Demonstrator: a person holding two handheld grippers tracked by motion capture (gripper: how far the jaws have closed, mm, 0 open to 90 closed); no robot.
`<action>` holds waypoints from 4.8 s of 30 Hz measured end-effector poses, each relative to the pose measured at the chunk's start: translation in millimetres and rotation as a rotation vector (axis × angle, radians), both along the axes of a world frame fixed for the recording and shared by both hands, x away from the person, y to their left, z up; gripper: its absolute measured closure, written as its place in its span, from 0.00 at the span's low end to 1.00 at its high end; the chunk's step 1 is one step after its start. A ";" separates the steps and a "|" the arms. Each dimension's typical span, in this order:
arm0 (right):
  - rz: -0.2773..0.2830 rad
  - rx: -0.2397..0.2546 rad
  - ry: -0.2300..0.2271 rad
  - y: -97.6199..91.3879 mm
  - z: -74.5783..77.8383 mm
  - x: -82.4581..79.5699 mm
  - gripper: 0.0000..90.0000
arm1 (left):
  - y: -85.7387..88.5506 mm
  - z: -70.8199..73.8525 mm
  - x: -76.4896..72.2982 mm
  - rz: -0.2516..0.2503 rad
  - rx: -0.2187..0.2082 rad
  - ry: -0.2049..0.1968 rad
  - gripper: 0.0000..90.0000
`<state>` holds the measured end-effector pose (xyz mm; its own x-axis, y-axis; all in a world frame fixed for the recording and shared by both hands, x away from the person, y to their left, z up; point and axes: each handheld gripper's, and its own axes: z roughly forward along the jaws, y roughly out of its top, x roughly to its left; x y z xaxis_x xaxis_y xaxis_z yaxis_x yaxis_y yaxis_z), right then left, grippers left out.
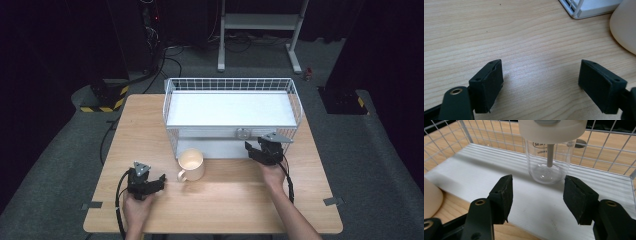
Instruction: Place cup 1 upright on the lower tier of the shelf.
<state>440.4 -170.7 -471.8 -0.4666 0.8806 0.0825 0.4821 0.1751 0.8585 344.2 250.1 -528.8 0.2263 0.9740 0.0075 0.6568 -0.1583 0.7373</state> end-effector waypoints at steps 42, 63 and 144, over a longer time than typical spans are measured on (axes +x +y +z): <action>0.030 0.086 -0.065 -33.0 24.0 -30.7 0.40 | 0.2 0.0 0.2 -0.002 0.000 0.000 0.22; 0.022 0.086 -0.084 -52.6 25.4 -45.1 0.39 | 0.1 -0.1 0.2 -0.001 0.000 -0.002 0.22; -0.021 -0.077 0.030 -97.3 -43.7 -100.5 0.38 | 0.4 -0.3 0.5 0.019 -0.001 0.003 0.19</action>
